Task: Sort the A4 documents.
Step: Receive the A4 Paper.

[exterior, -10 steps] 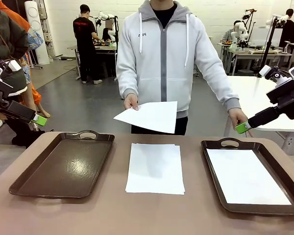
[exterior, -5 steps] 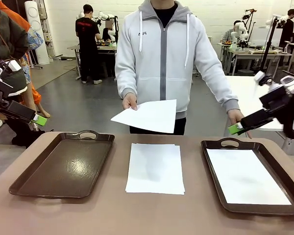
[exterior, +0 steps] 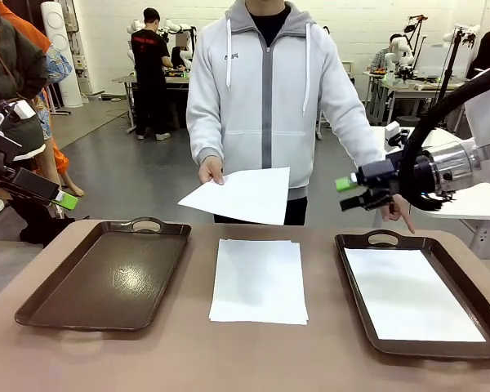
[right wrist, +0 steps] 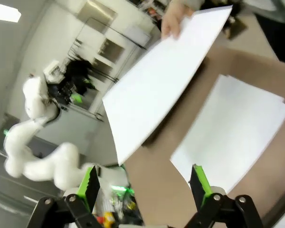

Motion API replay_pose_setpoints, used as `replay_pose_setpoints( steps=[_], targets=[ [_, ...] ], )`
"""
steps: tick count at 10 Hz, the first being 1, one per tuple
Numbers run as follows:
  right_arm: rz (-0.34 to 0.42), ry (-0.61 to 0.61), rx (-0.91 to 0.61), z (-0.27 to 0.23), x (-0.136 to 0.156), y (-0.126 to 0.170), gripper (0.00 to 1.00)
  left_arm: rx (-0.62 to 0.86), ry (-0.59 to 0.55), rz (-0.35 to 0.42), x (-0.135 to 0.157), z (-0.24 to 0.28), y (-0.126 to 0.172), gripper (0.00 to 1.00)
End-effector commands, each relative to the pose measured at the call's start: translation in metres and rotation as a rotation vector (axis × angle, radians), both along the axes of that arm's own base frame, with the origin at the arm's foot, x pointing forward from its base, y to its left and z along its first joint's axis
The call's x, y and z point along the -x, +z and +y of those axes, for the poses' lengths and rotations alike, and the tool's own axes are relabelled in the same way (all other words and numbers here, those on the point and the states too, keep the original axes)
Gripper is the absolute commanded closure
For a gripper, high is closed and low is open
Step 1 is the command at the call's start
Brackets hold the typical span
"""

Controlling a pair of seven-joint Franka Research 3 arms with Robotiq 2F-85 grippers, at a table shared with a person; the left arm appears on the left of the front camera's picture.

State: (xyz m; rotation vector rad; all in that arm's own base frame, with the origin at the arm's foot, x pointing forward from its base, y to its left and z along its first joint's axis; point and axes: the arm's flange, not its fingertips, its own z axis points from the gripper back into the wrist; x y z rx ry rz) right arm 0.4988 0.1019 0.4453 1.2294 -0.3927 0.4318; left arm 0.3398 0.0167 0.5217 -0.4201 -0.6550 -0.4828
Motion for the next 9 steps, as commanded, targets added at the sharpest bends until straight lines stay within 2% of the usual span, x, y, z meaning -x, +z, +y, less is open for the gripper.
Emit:
replay_pose_setpoints(
  steps=[1,3,5,7,9],
  targets=[
    [0.082,-0.083,-0.154,0.003,-0.026,-0.014,0.00,0.012,-0.006,0.002,0.000,0.000,-0.001,0.00],
    [0.213,-0.077,-0.238,0.017,-0.053,-0.037,0.00,0.012,-0.006,0.002,0.000,0.000,-0.001,0.00],
    [0.318,-0.076,-0.264,0.037,-0.068,-0.054,0.00,0.012,-0.006,0.002,0.000,0.000,-0.001,0.00],
    [0.398,-0.114,-0.237,0.058,-0.074,-0.065,0.00,0.012,-0.006,0.002,0.000,0.000,-0.001,0.00],
    [0.443,-0.142,-0.211,0.076,-0.080,-0.075,0.00,0.012,-0.006,0.002,0.000,0.000,-0.001,0.00]
  ],
)
